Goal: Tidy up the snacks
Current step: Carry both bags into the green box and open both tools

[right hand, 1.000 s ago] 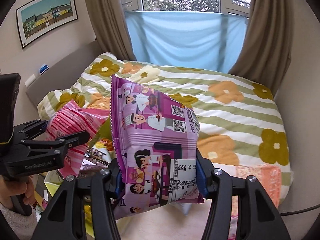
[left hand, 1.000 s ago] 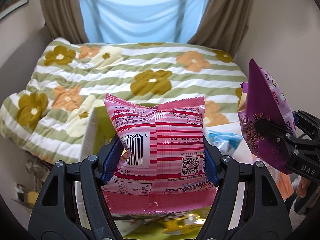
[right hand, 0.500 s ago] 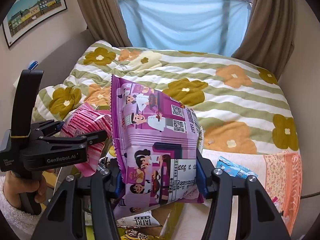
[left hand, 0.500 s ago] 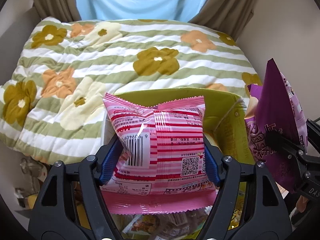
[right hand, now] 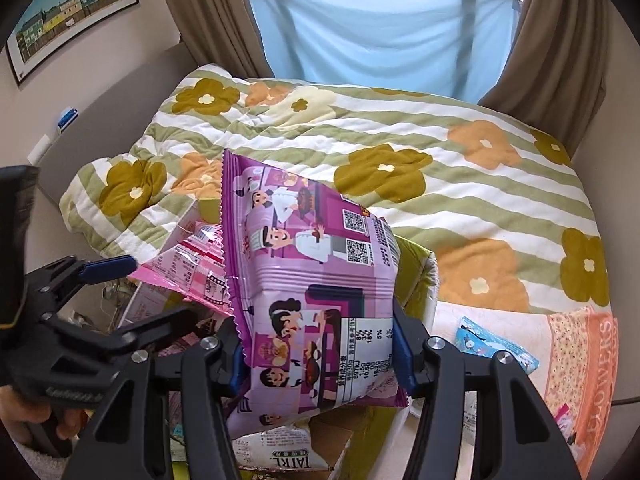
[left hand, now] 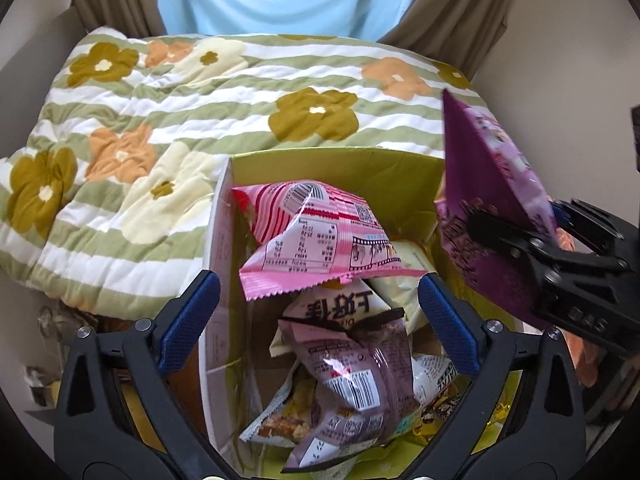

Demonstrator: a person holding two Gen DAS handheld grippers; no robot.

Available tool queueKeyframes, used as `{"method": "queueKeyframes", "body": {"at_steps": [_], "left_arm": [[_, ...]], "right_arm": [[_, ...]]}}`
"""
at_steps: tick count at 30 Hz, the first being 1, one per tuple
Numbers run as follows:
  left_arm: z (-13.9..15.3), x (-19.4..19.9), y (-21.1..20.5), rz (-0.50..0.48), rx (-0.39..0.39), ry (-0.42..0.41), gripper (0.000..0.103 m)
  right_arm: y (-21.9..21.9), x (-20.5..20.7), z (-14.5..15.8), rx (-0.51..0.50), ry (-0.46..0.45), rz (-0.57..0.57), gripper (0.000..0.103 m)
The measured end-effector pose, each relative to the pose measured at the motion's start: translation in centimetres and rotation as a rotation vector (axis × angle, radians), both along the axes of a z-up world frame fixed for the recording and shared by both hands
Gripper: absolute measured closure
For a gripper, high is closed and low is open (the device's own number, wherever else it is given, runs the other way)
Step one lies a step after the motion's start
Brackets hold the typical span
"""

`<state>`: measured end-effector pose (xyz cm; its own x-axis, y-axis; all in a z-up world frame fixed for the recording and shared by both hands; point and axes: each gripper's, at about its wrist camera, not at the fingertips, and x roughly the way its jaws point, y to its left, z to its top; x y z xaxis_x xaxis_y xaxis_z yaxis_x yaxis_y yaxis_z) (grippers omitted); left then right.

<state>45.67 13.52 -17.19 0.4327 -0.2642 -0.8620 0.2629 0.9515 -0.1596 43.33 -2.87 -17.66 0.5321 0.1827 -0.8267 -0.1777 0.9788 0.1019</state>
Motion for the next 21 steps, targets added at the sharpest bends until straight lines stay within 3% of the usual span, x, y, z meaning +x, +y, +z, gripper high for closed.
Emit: {"method": "queueKeyframes", "body": {"at_steps": [6, 9, 11, 13, 21], "left_arm": [[0.4, -0.5, 0.1, 0.019, 0.017, -0.015, 0.004], [0.3, -0.8, 0.3, 0.036, 0.012, -0.012, 0.004], [0.2, -1.1, 0.5, 0.044, 0.021, -0.009, 0.004], [0.1, -1.5, 0.5, 0.049, 0.028, -0.007, 0.004], [-0.2, -3.2, 0.7, 0.06, 0.019, 0.008, 0.004]], "right_arm": [[0.2, 1.3, -0.9, 0.044, 0.025, 0.012, 0.049], [0.3, 1.8, -1.1, 0.037, 0.027, 0.009, 0.043], [0.1, 1.6, -1.0, 0.056, 0.007, 0.006, 0.014], [-0.1, 1.0, -0.7, 0.071, -0.027, 0.001, 0.005], [-0.6, -0.9, -0.6, 0.074, -0.034, -0.006, 0.005]]}}
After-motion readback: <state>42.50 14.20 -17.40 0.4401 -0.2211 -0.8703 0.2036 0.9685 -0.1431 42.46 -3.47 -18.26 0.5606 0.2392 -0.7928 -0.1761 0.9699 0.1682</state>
